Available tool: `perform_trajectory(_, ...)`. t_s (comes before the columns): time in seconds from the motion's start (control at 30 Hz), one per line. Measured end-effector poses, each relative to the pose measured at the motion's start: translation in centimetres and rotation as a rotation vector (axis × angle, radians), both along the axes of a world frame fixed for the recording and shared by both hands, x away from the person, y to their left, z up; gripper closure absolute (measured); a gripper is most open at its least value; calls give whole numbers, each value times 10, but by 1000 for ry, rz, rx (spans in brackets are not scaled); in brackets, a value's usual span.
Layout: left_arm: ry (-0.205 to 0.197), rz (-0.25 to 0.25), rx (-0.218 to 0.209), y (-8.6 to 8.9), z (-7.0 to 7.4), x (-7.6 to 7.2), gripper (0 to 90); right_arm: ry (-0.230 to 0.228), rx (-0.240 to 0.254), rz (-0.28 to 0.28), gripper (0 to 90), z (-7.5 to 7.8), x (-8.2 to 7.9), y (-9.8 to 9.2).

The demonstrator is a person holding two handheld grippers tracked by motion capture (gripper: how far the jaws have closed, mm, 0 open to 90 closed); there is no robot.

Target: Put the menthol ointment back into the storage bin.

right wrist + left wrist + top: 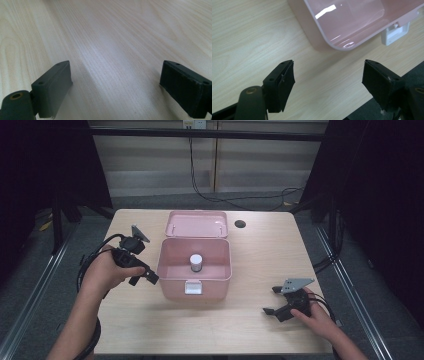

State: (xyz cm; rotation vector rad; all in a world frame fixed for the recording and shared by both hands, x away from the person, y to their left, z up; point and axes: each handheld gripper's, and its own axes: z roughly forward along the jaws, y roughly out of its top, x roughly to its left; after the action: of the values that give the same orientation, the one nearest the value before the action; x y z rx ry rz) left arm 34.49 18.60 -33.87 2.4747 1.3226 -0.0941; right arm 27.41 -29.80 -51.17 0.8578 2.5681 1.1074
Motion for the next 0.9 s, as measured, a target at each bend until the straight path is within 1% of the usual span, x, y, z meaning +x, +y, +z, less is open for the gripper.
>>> perform_trajectory(0.07,-1,2,-4,3,-3,-2,253,0,0,0,98,0,0,0)
perform_trajectory(0.1,5,4,-8,4,-5,-3,253,0,0,0,98,0,0,0)
perform_trajectory(0.3,1,8,-8,10,-18,-8,253,2,-2,1,98,0,0,0)
perform_trajectory(0.33,7,5,-10,11,-20,-9,253,2,-2,1,97,0,0,0)
perform_trajectory(0.5,10,20,-23,16,-35,-13,253,3,-2,1,97,0,0,0)
perform_trajectory(0.57,15,17,-38,18,-42,-14,253,3,-2,0,98,0,0,0)
perform_trajectory(0.7,28,20,-46,20,-53,-16,253,2,-2,1,98,0,0,0)
perform_trajectory(0.87,27,32,-67,23,-66,-20,253,3,-2,1,98,0,0,0)
perform_trajectory(0.9,27,25,-66,24,-69,-20,253,3,-2,0,98,0,0,0)
